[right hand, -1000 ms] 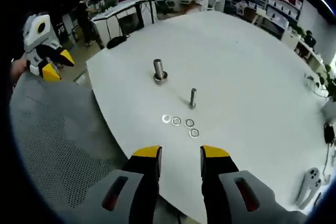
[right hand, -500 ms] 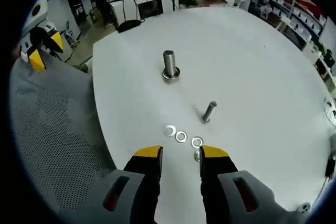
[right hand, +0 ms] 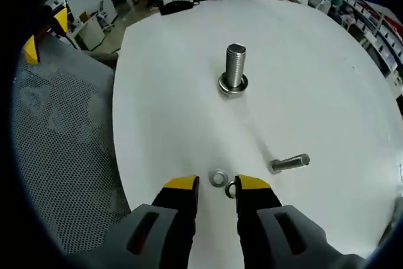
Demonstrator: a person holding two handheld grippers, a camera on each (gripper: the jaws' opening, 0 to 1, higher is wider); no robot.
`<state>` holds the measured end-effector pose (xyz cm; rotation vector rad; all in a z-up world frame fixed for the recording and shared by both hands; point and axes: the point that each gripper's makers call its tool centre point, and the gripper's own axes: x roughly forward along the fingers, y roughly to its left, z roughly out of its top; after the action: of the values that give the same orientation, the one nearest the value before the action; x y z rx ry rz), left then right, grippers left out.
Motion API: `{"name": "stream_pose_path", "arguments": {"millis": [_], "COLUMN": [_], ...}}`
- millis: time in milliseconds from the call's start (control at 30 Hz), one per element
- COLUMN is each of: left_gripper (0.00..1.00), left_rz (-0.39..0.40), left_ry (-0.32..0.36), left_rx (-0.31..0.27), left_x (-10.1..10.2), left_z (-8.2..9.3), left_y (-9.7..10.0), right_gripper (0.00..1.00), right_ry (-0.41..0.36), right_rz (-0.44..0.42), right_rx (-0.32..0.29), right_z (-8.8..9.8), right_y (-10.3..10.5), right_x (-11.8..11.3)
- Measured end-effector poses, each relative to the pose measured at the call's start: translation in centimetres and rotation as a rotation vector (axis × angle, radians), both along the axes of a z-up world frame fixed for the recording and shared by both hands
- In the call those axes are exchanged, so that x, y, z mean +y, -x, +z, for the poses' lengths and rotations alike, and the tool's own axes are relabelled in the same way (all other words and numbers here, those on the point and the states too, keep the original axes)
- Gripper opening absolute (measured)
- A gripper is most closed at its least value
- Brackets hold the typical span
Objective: Place the washer onto the threaded stud by aligning its center hole with the stud, sliding it down to the base, and recovering from edge contact or off-axis alignment until the washer reaches the visible bottom stop.
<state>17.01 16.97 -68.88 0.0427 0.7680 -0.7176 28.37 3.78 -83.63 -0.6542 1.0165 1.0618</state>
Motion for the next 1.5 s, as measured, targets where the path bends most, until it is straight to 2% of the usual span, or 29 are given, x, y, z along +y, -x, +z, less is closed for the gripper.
{"name": "stream_pose_path", "arguments": {"millis": [67,133,200,267,433,467,667,800,1033,1167,1267,1500], "left_gripper": [0.22,0.22,0.22,0.22,0.22,0.22,0.22,0.22,0.22,0.22,0.22,0.22], "left_rz": [0.0,0.001,0.004,0.004,0.001,0.0,0.002,-0.003,-0.004,-0.003,-0.002,-0.006], "left_ry": [-0.001,0.003,0.001,0.003,0.003,0.004,0.007,0.006,0.008,0.009,0.013,0.012], "left_rx": [0.001,-0.003,-0.002,-0.004,-0.006,-0.005,-0.007,-0.008,-0.01,-0.012,-0.014,-0.014], "left_x": [-0.01,-0.01,0.05,0.04,0.03,0.01,0.0,-0.05,-0.08,-0.08,-0.1,-0.13], "left_z": [-0.02,0.05,0.03,0.06,0.1,0.09,0.16,0.17,0.22,0.26,0.32,0.32], "left_y": [0.01,-0.03,-0.05,-0.07,-0.06,-0.05,-0.08,-0.04,-0.04,-0.06,-0.08,-0.03], "right_gripper": [0.24,0.21,0.2,0.2,0.15,0.15,0.15,0.15,0.19,0.19,0.18,0.16], "right_ry": [0.027,0.019,0.022,0.044,0.056,0.059,0.012,0.015,0.072,0.079,0.082,0.087], "right_rz": [0.005,0.031,0.038,0.107,0.211,0.216,0.182,0.143,0.217,0.234,0.277,0.285], "right_rx": [0.001,-0.021,-0.015,-0.035,-0.054,-0.067,-0.041,-0.024,-0.028,-0.023,-0.028,-0.019], "right_z": [-0.31,-0.59,-0.61,-0.59,-0.45,-0.4,-0.3,-0.33,-0.3,-0.37,-0.26,-0.34], "right_y": [0.03,-0.18,-0.3,-0.26,0.48,0.36,0.16,0.08,0.37,0.34,0.48,0.34], "right_x": [-0.41,-0.21,-0.15,-0.19,0.24,0.25,0.17,0.3,0.17,0.08,0.17,0.02]}}
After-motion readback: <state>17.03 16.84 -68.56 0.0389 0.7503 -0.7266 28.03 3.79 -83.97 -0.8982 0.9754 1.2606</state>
